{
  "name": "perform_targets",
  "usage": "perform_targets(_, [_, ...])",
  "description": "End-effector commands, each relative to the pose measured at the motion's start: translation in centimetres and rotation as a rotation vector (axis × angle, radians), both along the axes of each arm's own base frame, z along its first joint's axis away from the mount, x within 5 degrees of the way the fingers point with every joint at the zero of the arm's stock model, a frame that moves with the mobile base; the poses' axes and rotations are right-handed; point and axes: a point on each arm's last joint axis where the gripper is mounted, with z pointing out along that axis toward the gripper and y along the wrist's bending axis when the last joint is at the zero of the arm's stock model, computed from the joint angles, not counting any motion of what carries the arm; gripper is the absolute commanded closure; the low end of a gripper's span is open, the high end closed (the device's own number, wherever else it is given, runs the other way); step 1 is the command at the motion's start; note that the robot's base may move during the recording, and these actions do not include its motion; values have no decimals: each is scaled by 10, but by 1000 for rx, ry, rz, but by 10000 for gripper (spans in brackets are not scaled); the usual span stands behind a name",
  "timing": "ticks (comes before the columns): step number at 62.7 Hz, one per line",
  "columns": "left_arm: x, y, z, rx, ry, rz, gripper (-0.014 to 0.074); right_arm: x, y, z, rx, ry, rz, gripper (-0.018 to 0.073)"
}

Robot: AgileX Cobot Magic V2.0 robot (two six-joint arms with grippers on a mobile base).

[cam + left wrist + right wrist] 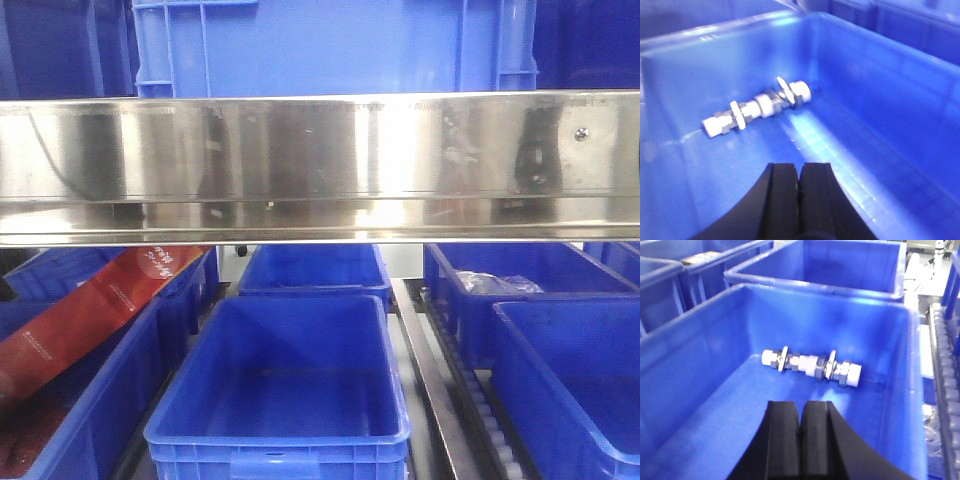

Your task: Place valve from conveyor to right shelf box

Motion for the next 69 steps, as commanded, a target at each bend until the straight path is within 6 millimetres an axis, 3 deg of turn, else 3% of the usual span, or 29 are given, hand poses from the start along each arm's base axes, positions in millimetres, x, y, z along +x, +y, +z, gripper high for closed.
perform_targets(1, [-14,16,15,-33,27,24,708,-16,-10,23,25,-74,-12,727])
perform_targets(9, [-33,37,25,-109,-34,65,708,-38,-21,32,44,-140,-26,727])
perform_targets(18, [-60,56,28,-181,-109,107,708,-60,-30,18,53,-163,-36,727])
perform_targets(29, [-93,74,11,-218,-179,149,708,-95,-44,-3,75,-216,-52,727])
perform_targets(58, [-202,125,-80,-229,-216,207,708,-207,-88,-94,99,-283,-78,727])
perform_targets(69, [-229,135,-91,-244,-243,204,708,-235,-98,-103,100,-282,-71,727])
